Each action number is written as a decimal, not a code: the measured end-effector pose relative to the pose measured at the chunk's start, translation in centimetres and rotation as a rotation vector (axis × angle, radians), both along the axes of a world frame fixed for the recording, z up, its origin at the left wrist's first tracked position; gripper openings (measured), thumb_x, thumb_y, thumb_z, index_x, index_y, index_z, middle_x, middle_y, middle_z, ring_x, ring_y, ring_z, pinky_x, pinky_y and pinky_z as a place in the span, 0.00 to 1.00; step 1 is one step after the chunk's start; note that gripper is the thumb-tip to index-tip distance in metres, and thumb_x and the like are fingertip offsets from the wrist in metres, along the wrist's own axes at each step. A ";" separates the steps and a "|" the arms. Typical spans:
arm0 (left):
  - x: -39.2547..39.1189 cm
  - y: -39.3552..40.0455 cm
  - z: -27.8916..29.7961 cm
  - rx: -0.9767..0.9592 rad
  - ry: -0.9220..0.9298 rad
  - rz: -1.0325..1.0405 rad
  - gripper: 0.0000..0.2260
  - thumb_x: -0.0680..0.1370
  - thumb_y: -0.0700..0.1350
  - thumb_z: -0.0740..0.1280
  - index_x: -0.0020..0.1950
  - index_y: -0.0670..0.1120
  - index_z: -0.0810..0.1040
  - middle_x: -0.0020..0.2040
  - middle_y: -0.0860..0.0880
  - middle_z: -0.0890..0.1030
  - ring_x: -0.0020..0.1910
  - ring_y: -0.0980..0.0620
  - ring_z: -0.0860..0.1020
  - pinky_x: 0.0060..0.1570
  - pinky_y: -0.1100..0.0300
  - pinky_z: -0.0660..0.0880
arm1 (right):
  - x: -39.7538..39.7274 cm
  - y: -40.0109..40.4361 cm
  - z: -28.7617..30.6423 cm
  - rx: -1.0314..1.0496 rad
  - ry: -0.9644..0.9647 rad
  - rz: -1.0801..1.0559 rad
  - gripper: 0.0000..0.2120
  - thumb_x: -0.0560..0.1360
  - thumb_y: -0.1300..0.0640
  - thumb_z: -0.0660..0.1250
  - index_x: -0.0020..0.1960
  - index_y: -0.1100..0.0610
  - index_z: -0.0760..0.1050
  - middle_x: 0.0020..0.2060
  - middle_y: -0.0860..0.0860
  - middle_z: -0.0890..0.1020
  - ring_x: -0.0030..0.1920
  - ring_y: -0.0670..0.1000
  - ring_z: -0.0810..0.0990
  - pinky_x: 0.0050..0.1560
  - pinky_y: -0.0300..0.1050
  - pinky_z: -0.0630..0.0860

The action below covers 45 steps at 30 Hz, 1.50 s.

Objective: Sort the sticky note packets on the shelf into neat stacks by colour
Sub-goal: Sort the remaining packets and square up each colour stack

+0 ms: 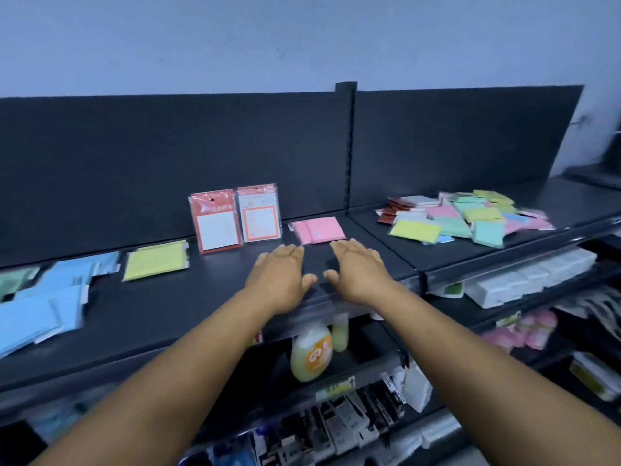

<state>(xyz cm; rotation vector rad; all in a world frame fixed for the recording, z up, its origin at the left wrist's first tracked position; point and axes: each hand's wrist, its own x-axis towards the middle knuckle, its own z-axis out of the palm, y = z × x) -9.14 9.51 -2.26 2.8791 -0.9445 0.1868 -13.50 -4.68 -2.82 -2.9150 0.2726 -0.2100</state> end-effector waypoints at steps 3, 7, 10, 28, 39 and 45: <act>-0.7 -3.6 0.0 -0.006 0.003 -0.015 0.29 0.81 0.55 0.58 0.77 0.43 0.56 0.76 0.45 0.60 0.75 0.48 0.58 0.72 0.53 0.57 | -0.8 -3.7 0.1 0.008 -0.011 -0.024 0.30 0.80 0.47 0.59 0.77 0.56 0.54 0.76 0.51 0.58 0.77 0.51 0.50 0.74 0.50 0.50; -1.3 -8.2 0.1 -0.030 0.006 -0.047 0.28 0.81 0.55 0.57 0.76 0.43 0.57 0.76 0.45 0.62 0.74 0.48 0.60 0.71 0.54 0.58 | -1.9 -8.1 0.4 0.010 -0.008 -0.064 0.29 0.80 0.47 0.59 0.77 0.56 0.54 0.76 0.51 0.58 0.77 0.51 0.51 0.74 0.49 0.51; -0.9 -11.2 0.0 -0.032 0.020 -0.078 0.28 0.81 0.55 0.57 0.77 0.43 0.56 0.76 0.46 0.61 0.75 0.48 0.59 0.73 0.54 0.56 | -2.1 -11.0 0.4 0.004 -0.017 -0.110 0.28 0.80 0.47 0.59 0.76 0.56 0.56 0.75 0.51 0.61 0.76 0.52 0.54 0.73 0.50 0.53; 9.2 -25.9 -2.1 0.010 0.092 -0.278 0.26 0.80 0.58 0.56 0.72 0.44 0.64 0.68 0.43 0.71 0.66 0.43 0.69 0.63 0.50 0.66 | 2.1 -23.3 -0.7 0.003 0.063 -0.436 0.26 0.80 0.50 0.57 0.76 0.55 0.57 0.73 0.52 0.65 0.72 0.55 0.63 0.69 0.51 0.59; 11.6 -30.0 -3.6 0.109 0.202 -0.141 0.31 0.80 0.64 0.47 0.76 0.45 0.55 0.72 0.37 0.65 0.70 0.39 0.65 0.66 0.45 0.61 | 5.2 -27.4 -2.6 -0.072 0.132 -0.313 0.11 0.78 0.59 0.54 0.58 0.56 0.69 0.61 0.54 0.74 0.64 0.57 0.71 0.62 0.51 0.62; 12.0 -30.6 -3.2 -0.008 0.251 -0.008 0.42 0.73 0.67 0.61 0.77 0.45 0.52 0.72 0.41 0.67 0.70 0.40 0.66 0.66 0.47 0.63 | 6.6 -29.9 -1.9 -0.099 -0.004 -0.345 0.14 0.79 0.52 0.57 0.60 0.55 0.73 0.59 0.56 0.78 0.59 0.59 0.73 0.55 0.48 0.67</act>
